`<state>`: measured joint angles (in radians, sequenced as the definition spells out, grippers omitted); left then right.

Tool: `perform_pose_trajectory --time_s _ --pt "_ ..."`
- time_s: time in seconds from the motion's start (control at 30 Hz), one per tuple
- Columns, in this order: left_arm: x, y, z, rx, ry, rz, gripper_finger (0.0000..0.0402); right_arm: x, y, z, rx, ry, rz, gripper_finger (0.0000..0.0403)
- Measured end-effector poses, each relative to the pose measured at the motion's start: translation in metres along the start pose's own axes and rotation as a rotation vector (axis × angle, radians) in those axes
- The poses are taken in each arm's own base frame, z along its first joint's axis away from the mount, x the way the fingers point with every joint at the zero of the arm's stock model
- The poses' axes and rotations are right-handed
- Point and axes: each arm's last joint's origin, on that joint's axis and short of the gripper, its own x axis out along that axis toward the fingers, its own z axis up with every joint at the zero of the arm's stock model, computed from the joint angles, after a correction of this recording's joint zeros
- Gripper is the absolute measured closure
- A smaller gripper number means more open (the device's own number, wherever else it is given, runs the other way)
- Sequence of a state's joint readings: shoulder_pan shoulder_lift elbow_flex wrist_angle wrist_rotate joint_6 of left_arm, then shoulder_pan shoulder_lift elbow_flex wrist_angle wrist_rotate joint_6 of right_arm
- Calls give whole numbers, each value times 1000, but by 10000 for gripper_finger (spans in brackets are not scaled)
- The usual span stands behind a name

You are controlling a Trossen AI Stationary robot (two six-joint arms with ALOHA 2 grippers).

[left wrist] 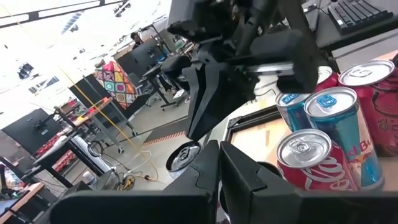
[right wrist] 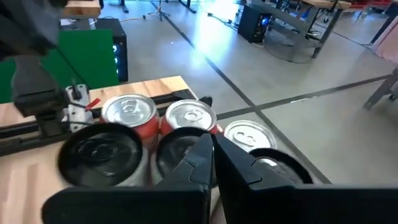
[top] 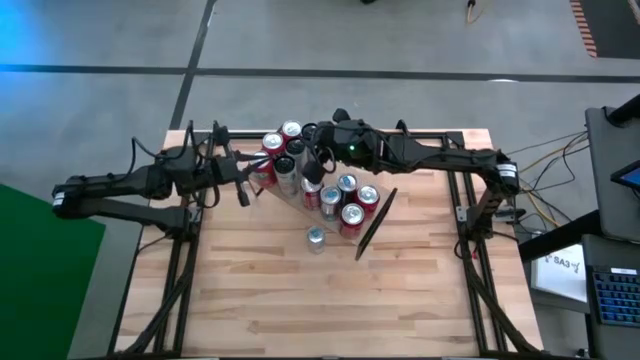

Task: Place canned beverage on shelf
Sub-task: Put the white/pink soda can on the shelf, align with the other white/pink soda cans

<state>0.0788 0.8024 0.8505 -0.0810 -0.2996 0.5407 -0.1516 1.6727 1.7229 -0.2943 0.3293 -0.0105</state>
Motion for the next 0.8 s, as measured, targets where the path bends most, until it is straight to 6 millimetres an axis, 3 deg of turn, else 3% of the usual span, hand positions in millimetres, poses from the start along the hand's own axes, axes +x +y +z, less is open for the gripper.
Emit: perform_pose_trajectory --time_s 0.2,0.8 --pt "0 0 1 -5 -7 5 401 11 1 -4 -10 -13 36 394" --pt "0 1 1 -5 -5 9 402 13 2 -14 -9 76 42 394"
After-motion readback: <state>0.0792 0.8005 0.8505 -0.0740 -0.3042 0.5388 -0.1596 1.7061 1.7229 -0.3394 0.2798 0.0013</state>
